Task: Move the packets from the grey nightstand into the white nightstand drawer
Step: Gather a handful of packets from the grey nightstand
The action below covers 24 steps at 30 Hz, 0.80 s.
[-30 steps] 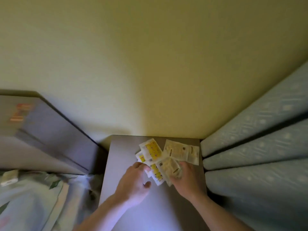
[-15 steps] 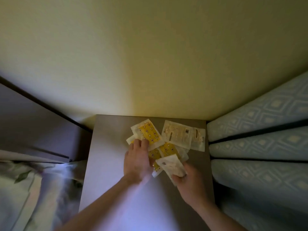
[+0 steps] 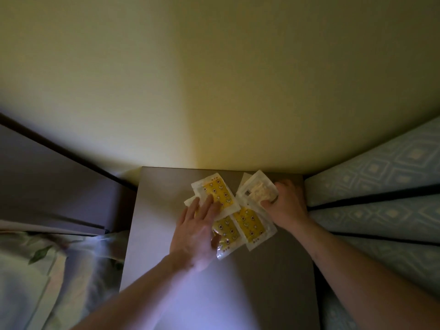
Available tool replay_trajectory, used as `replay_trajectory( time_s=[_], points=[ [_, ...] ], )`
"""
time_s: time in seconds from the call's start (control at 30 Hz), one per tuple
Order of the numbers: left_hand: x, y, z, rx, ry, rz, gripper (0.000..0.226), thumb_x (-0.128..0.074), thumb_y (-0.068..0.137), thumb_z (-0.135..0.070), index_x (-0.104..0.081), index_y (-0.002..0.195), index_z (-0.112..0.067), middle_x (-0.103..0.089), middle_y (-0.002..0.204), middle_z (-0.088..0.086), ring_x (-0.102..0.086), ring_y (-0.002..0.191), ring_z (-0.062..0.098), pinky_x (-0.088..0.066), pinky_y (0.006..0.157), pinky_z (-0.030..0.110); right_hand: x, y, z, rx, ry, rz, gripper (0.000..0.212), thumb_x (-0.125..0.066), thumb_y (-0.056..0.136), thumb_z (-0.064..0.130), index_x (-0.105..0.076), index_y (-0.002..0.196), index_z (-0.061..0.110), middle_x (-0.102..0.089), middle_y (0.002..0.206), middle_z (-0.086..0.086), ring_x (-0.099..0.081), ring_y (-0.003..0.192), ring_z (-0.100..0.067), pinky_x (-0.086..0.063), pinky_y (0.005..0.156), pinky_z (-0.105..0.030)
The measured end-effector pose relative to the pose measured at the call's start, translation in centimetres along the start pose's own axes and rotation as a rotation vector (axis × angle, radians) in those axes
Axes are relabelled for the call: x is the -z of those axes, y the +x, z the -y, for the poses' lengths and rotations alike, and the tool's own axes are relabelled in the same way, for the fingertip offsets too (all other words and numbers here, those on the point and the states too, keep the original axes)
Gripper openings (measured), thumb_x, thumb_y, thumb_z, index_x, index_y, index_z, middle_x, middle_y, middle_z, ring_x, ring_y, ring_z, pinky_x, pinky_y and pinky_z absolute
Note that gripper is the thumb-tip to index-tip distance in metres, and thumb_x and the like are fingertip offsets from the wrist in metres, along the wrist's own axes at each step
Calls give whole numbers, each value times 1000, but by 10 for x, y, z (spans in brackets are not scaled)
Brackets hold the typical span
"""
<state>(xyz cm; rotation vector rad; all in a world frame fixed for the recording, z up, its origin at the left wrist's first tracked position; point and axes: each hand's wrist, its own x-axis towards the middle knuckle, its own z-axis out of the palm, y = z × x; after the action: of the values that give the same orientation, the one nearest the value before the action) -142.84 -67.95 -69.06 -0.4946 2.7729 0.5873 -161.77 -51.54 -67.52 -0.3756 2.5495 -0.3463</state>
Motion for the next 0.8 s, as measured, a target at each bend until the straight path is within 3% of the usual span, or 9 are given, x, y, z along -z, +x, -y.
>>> replay_trajectory(
  time_s=[0.13,0.23,0.3,0.43,0.47,0.53,0.6,0.67,0.8],
  points=[
    [-8,-21,11,-70,1,-80,71,-76,84,-29,-46,149,-29,-43,159,-7,-40,146,32,-37,119,46,-14,-17,-10,-20,94,-80,28,-77,85,36,-55,101,30,-57,107,5,-58,106,-22,-57,83,-43],
    [-9,-36,19,-88,-28,-131,66,-79,80,-21,-55,140,-29,-54,150,-11,-44,143,28,-39,117,44,-21,-37,-22,-82,298,-2,49,-83,82,28,-46,114,31,-60,101,10,-65,91,-15,-63,73,-41],
    [-9,-44,23,-99,-21,-171,64,-83,75,-17,-60,134,-30,-59,144,-12,-47,140,27,-38,115,41,-25,-50,-32,-103,417,87,58,-85,81,24,-47,125,28,-62,108,10,-67,97,-14,-63,77,-39],
    [-10,-53,31,-216,69,-189,65,-88,64,-6,-69,121,-31,-67,133,-15,-55,131,25,-41,106,38,-19,-66,-50,-39,512,119,29,-77,90,20,-67,116,27,-70,104,15,-69,98,-5,-57,66,-18],
    [-11,-56,33,-259,101,-187,65,-89,63,-7,-69,120,-31,-67,130,-16,-56,128,25,-39,105,35,-17,-65,-56,-32,484,81,25,-77,90,23,-70,114,26,-71,104,14,-69,97,-4,-57,66,-18],
    [-12,-60,36,-320,136,-176,63,-90,61,-9,-70,118,-30,-68,126,-15,-57,124,23,-38,102,32,-12,-59,-67,-26,386,-1,28,-78,85,33,-73,112,29,-70,111,8,-69,102,-11,-62,75,-32],
    [-10,-61,34,-337,150,-144,62,-87,63,-14,-68,119,-30,-68,121,-14,-56,122,22,-43,100,32,-10,-54,-69,-12,198,-1,38,-78,83,37,-72,119,28,-59,130,1,-62,118,-20,-59,93,-45],
    [-7,-62,30,-316,129,-121,60,-79,66,-20,-64,123,-31,-65,119,-13,-54,123,21,-48,99,33,-10,-51,-66,2,54,23,45,-79,85,35,-68,127,23,-46,145,-2,-50,132,-25,-52,104,-47],
    [3,-56,12,-163,-25,-154,67,-64,68,-41,-59,133,-27,-54,135,-7,-48,131,22,-44,102,35,-13,-52,-57,-22,25,15,37,-80,83,35,-67,114,21,-53,126,-4,-52,119,-26,-53,92,-41]
  ],
)
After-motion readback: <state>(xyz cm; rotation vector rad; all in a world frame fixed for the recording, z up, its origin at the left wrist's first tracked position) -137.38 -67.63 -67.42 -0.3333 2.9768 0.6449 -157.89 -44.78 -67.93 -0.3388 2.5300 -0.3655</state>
